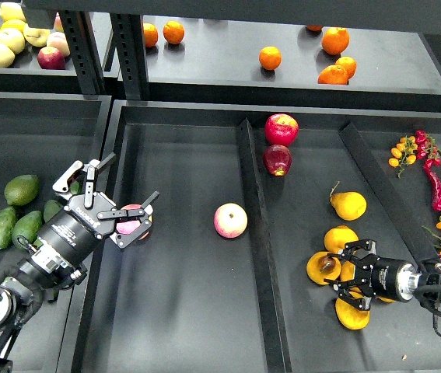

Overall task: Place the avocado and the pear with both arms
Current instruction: 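Open the right gripper to release the pear among the yellow fruits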

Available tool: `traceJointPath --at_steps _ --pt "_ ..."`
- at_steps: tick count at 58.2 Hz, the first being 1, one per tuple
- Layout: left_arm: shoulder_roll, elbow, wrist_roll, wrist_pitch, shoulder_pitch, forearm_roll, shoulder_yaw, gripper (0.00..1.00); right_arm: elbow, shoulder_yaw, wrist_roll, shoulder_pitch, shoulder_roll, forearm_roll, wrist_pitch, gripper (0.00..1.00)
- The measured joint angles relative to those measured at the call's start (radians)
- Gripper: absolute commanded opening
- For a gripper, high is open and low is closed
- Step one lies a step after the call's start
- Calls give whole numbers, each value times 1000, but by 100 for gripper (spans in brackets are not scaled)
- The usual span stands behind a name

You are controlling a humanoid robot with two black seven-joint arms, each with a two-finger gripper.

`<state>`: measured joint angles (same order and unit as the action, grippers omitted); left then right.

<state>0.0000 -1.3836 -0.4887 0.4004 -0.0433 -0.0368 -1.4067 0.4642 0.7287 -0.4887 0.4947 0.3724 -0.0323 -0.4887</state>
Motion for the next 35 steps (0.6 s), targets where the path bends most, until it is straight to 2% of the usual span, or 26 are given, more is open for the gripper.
traceJointPath --at_steps 10,20,31,35 --pt "0 0 0 0 1 0 0 100 21 7 0 4 21 6 0 85" --pt "0 0 0 0 2 0 -1 100 83 50 0 5 57 14 0 94" --pt "0 0 0 0 2 -1 0 100 168 96 0 -1 70 66 0 95" --pt "0 0 0 0 2 -2 0 100 190 121 0 -1 73 93 0 98"
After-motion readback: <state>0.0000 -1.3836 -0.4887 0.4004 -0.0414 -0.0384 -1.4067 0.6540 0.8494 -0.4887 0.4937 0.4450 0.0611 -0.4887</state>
